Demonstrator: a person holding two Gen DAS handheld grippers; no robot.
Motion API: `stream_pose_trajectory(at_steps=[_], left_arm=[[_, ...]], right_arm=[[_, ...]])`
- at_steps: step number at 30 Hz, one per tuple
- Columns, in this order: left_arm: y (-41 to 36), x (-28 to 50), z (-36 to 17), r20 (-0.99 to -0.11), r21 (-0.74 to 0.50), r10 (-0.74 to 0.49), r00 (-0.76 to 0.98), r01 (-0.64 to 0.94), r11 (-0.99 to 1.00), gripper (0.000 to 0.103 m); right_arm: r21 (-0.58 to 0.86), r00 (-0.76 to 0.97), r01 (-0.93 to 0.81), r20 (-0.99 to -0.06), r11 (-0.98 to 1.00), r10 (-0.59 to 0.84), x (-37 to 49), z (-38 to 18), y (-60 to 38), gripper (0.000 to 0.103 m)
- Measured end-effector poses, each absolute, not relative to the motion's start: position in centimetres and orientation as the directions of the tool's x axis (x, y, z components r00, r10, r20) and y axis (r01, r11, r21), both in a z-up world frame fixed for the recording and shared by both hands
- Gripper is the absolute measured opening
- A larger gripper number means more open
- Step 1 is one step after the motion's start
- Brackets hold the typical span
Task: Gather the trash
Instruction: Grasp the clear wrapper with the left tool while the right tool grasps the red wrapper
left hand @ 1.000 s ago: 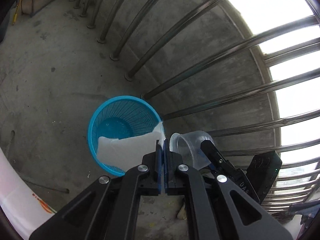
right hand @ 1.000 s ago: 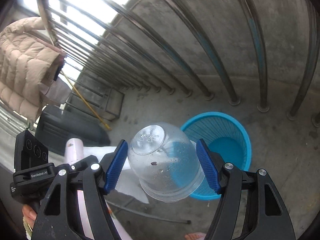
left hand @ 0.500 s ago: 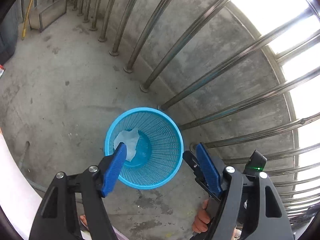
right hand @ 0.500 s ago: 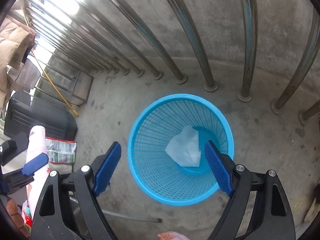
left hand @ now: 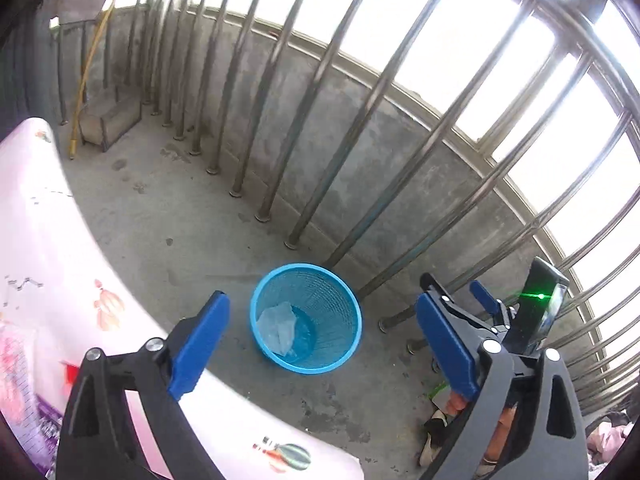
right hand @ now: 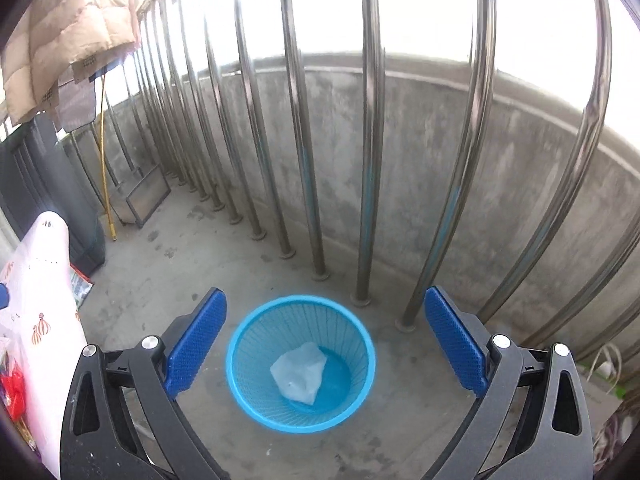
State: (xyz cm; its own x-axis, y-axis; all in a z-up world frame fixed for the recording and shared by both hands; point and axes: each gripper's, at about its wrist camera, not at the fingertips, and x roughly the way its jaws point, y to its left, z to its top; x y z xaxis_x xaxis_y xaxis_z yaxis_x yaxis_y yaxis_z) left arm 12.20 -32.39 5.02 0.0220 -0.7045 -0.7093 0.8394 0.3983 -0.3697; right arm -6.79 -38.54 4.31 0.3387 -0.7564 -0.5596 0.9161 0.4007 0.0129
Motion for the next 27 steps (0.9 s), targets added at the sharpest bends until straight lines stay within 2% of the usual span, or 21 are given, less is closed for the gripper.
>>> stream_pose_trajectory(at_steps=[5,10,13,16,22,27], left_arm=[[-23.9,13.5,8.3,-0.671,-0.383,-0.725,0.154,0.766,0.517,0.097],[-15.0,15.1,9.9,-0.618,-0.418,-0.75,0.237,0.709,0.568,0.097],[-10.7,15.7,10.2,-0.592,-0.37,-0.735,0.331,0.698,0.613,0.097],[-8.1,16.1,9.8,-0.581,-0.312,-0.715,0.388,0.705,0.637,0.097],[-6.9,16.7,8.4,-0.575,-0.155,-0.67,0.469,0.741,0.653,0.097],[-7.3,18.4,6.2,-0.599,-0.14,-0.652,0.465,0.741,0.657,0.097]], right_arm=[[-0.039,0.468,0.848,-0.414,0.528,-0.781,-5.7,7.5,-33.5,0.095],[0.097,0.685,0.695,-0.391,0.713,-0.615,-4.5,9.3,-30.5,0.095],[0.19,0.771,0.606,-0.378,0.773,-0.512,-3.5,9.9,-28.9,0.095],[0.271,0.811,0.543,-0.417,0.795,-0.412,-1.2,9.9,-28.3,0.095],[0.478,0.856,0.384,-0.506,0.79,-0.109,3.1,8.8,-27.3,0.095],[0.594,0.818,0.351,-0.571,0.724,0.072,6.0,6.8,-27.0,0.082]])
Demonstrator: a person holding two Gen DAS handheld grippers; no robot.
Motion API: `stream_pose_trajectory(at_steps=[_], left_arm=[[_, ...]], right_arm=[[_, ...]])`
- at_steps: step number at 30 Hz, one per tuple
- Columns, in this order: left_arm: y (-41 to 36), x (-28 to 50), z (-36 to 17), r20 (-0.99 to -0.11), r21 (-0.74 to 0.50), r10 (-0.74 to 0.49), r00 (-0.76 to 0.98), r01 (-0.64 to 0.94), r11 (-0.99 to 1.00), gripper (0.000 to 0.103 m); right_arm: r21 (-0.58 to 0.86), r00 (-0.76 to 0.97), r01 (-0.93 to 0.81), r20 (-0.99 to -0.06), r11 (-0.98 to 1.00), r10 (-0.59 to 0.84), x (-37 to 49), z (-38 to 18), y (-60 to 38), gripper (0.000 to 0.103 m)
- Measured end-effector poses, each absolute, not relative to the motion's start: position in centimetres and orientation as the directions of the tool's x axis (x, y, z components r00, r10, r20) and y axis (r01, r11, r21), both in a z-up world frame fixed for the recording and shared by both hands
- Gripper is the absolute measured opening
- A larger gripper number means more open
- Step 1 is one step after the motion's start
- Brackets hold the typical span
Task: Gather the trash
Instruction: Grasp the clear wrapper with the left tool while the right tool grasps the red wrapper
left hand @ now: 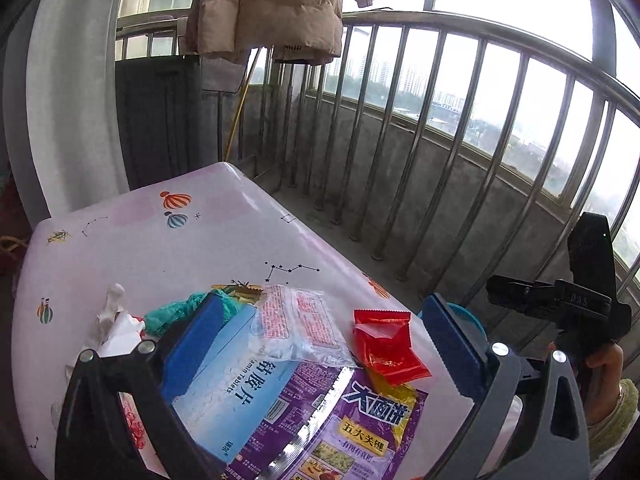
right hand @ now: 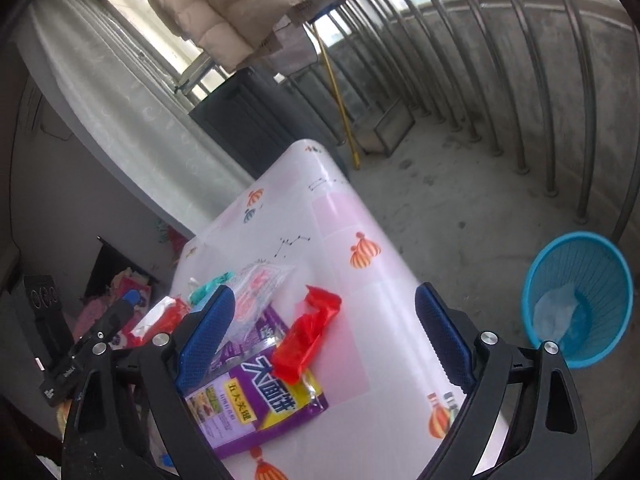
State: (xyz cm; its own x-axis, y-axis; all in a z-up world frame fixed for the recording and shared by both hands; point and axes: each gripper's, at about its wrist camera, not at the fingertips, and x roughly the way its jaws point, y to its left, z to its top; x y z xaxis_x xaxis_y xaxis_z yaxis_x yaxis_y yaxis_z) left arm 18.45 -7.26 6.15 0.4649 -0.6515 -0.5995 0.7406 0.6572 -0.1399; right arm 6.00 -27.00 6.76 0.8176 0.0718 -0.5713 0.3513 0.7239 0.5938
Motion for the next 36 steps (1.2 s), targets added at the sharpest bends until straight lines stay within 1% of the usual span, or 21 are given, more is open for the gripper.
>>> stream_pose_trajectory(at_steps=[4,6,7,9,10,17,22,25,26,27,28,30,32,33,34,36], left_arm=[[-8.0,20.6,4.3,-0.639,-0.16,-0.639,0.427,0.739,0.654,0.096],[-8.3,22.0,3.4,-0.663,-0.184,-0.629,0.406,0.726,0.663,0.09],[-8.5,22.6,3.0,-0.676,-0.191,-0.619,0.4,0.716,0.672,0.088],[-8.9,23.8,2.1,-0.696,-0.198,-0.602,0.391,0.702,0.684,0.08],[-9.2,24.2,1.8,-0.707,-0.191,-0.589,0.392,0.696,0.692,0.079],[-11.1,26.4,-1.6,-0.812,-0.064,-0.434,0.391,0.68,0.73,0.059],[-11.3,26.1,-2.3,-0.825,-0.023,-0.401,0.398,0.685,0.728,0.055],[-11.1,26.0,-2.2,-0.824,-0.019,-0.396,0.404,0.68,0.733,0.051],[-11.0,26.0,-2.1,-0.823,-0.018,-0.394,0.409,0.675,0.738,0.044],[-10.9,26.1,-2.1,-0.822,-0.02,-0.394,0.412,0.67,0.742,0.04],[-10.8,26.1,-2.1,-0.821,-0.026,-0.396,0.411,0.666,0.745,0.039],[-10.7,26.3,-2.0,-0.82,-0.03,-0.397,0.413,0.661,0.75,0.032],[-10.6,26.3,-2.0,-0.817,-0.033,-0.4,0.415,0.659,0.752,0.03],[-10.5,26.3,-2.0,-0.815,-0.035,-0.4,0.418,0.655,0.755,0.024],[-10.4,26.3,-1.9,-0.814,-0.036,-0.401,0.42,0.653,0.757,0.021],[-10.1,26.4,-1.8,-0.811,-0.043,-0.404,0.422,0.647,0.762,0.01]], right_arm=[[0.64,0.776,0.352,-0.608,0.683,0.169,7.6,5.0,-26.8,0.076],[0.637,0.752,0.37,-0.633,0.676,0.185,8.4,4.4,-26.8,0.073],[0.632,0.742,0.378,-0.644,0.677,0.187,8.7,4.1,-26.7,0.073],[0.626,0.723,0.387,-0.662,0.677,0.199,9.3,3.6,-26.5,0.07],[0.624,0.715,0.388,-0.668,0.678,0.205,9.6,3.4,-26.3,0.069],[0.566,0.656,0.391,-0.724,0.725,0.212,11.2,2.7,-25.3,0.061],[0.506,0.631,0.376,-0.754,0.776,0.185,11.7,2.8,-24.6,0.056],[0.47,0.616,0.373,-0.77,0.8,0.165,11.9,2.8,-24.1,0.048],[0.463,0.613,0.374,-0.774,0.804,0.161,11.9,2.8,-24.0,0.045],[0.458,0.61,0.375,-0.777,0.806,0.157,12.0,2.7,-24.0,0.041],[0.453,0.608,0.378,-0.779,0.807,0.153,12.0,2.7,-24.0,0.04],[0.449,0.606,0.379,-0.781,0.809,0.15,12.0,2.6,-23.9,0.033],[0.453,0.604,0.382,-0.782,0.805,0.154,12.0,2.4,-24.1,0.028],[0.458,0.604,0.383,-0.781,0.802,0.157,12.0,2.3,-24.1,0.025],[0.464,0.605,0.384,-0.779,0.799,0.162,12.0,2.3,-24.2,0.023],[0.479,0.61,0.386,-0.774,0.788,0.17,11.9,2.2,-24.5,0.02]])
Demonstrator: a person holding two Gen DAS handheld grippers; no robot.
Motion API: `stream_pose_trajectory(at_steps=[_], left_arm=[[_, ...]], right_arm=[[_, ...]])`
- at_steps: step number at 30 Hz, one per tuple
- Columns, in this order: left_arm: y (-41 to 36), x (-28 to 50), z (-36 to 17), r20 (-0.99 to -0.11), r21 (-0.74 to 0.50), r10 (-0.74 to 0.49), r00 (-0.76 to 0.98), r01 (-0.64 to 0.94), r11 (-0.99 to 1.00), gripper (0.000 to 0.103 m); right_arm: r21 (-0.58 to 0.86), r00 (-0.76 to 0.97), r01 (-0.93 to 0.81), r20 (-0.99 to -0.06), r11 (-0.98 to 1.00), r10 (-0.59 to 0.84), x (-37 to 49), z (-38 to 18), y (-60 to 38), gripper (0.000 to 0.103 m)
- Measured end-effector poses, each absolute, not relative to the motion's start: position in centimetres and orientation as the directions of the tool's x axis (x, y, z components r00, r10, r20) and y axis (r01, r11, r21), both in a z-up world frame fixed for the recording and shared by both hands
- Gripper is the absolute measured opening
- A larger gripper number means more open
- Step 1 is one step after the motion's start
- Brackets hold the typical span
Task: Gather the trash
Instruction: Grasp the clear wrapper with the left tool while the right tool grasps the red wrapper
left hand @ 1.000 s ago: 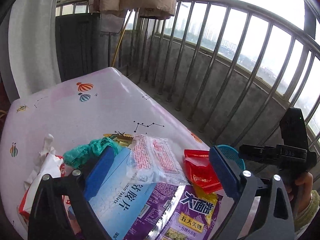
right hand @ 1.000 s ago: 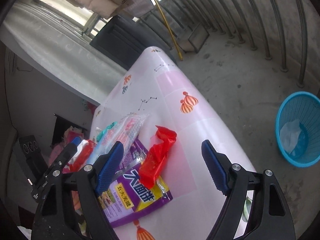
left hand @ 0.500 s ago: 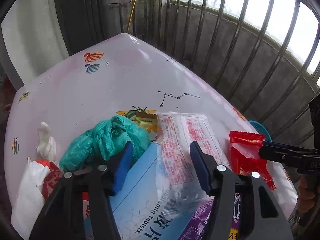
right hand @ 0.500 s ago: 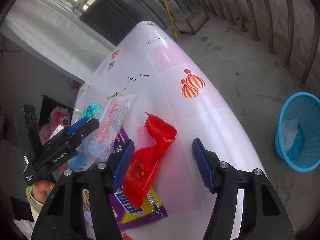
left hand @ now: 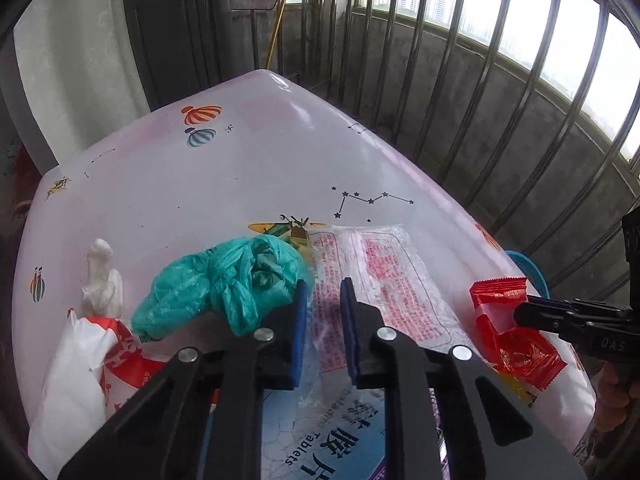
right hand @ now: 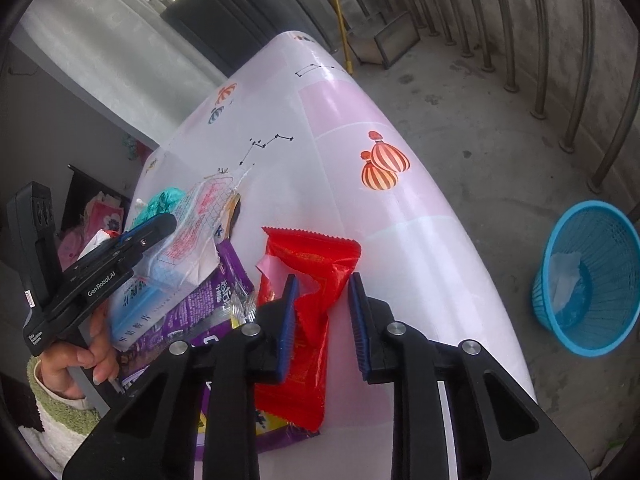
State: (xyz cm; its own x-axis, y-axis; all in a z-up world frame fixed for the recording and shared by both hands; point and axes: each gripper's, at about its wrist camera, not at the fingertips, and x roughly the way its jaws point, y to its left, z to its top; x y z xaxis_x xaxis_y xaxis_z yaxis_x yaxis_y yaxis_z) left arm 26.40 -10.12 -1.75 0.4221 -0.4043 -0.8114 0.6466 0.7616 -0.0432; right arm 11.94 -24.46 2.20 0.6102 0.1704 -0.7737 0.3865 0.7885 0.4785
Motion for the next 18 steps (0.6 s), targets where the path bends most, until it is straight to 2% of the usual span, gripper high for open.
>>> stream_pose_trajectory(at_steps=[3,6,18], left_arm=[[-9.7,26.7,-1.5,-0.805,-0.066,-0.418,0.421,0.636,0.769,0.003],[-9.1,26.8,-1.3,-0.794,-0.086,-0.437,0.424,0.633,0.77,0.0],[-6.2,26.3,2.3,-0.698,-0.223,-0.56,0.445,0.609,0.761,0.0]], right_arm=[[0.508,0.623,0.386,-0.759,0.77,0.189,11.8,2.2,-24.8,0.015],[0.539,0.641,0.378,-0.739,0.753,0.207,11.6,2.4,-25.1,0.011],[0.579,0.694,0.381,-0.695,0.721,0.191,10.6,3.6,-26.1,0.007]])
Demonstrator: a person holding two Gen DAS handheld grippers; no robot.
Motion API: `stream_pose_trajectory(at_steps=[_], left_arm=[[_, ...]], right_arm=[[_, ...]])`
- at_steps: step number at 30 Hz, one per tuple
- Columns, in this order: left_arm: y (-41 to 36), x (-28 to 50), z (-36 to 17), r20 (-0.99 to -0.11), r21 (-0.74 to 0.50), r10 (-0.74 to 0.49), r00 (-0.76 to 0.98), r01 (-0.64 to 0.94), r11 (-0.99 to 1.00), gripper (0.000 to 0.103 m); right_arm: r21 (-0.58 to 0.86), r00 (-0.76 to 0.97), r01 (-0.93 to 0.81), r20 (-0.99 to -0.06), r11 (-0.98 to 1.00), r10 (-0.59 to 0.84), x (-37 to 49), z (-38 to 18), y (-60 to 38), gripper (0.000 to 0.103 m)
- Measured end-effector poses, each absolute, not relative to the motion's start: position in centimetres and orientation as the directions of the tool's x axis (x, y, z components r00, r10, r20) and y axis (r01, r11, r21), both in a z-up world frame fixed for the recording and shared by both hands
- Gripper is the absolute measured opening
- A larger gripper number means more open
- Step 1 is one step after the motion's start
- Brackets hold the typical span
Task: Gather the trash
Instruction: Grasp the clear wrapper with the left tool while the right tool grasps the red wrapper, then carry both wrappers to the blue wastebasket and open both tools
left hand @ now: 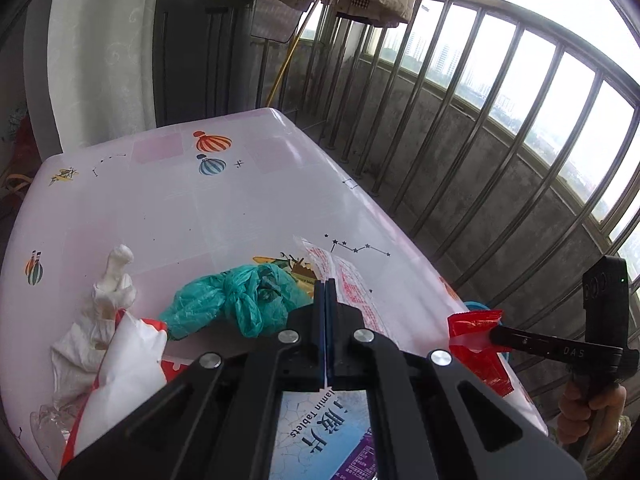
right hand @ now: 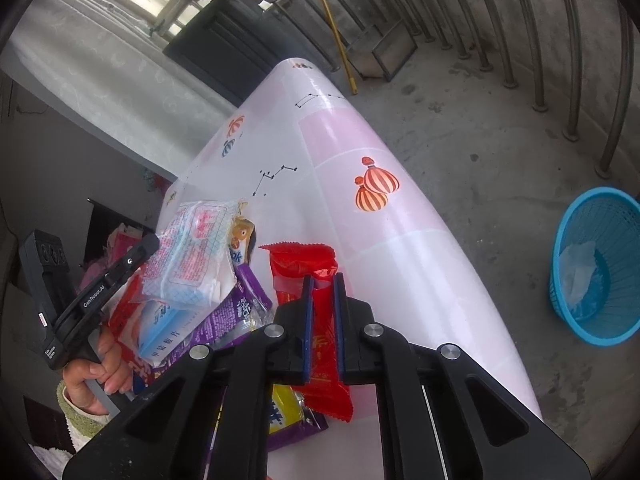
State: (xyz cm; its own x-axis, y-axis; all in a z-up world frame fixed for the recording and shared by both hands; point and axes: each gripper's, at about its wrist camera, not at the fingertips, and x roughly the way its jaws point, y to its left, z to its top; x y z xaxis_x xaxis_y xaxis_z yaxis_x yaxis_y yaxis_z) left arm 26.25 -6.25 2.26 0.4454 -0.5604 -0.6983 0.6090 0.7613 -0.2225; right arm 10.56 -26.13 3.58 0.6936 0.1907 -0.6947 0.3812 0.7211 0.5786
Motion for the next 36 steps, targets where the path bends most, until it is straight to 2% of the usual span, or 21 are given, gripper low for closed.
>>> stream_pose_trajectory(at_steps=[9,21,28,33,36], left_arm=[[-4.7,24.6,6.2,-0.62,-0.282,-0.633,0.464,0.621,0.731,0.0],[-7.5,20.6,10.5,-0.551,-0.279,-0.716,0.428,0.714,0.642,0.0],[-14.0,18.0,11.2,-0.548,-0.285,-0.779,0.303,0.809,0.515,0.0],[-21.6,16.9,9.2,-0.595,-0.355,-0.796,0.112,0.852,0.386,0.0],[-26.9,15.8,7.3,-0.638,-0.356,-0.769,0.031,0.874,0.331,0.0]], right_arm=[[0.604,0.737,0.375,-0.654,0.703,0.169,9.6,5.0,-27.3,0.007],[0.621,0.799,0.406,-0.597,0.671,0.069,5.3,6.9,-29.4,0.007],[0.63,0.809,0.495,-0.585,0.598,-0.054,0.3,6.4,-32.6,0.007],[0.636,0.783,0.587,-0.603,0.501,-0.153,-3.7,4.4,-35.4,0.007],[0.632,0.753,0.644,-0.625,0.431,-0.208,-5.8,2.7,-37.4,0.007]])
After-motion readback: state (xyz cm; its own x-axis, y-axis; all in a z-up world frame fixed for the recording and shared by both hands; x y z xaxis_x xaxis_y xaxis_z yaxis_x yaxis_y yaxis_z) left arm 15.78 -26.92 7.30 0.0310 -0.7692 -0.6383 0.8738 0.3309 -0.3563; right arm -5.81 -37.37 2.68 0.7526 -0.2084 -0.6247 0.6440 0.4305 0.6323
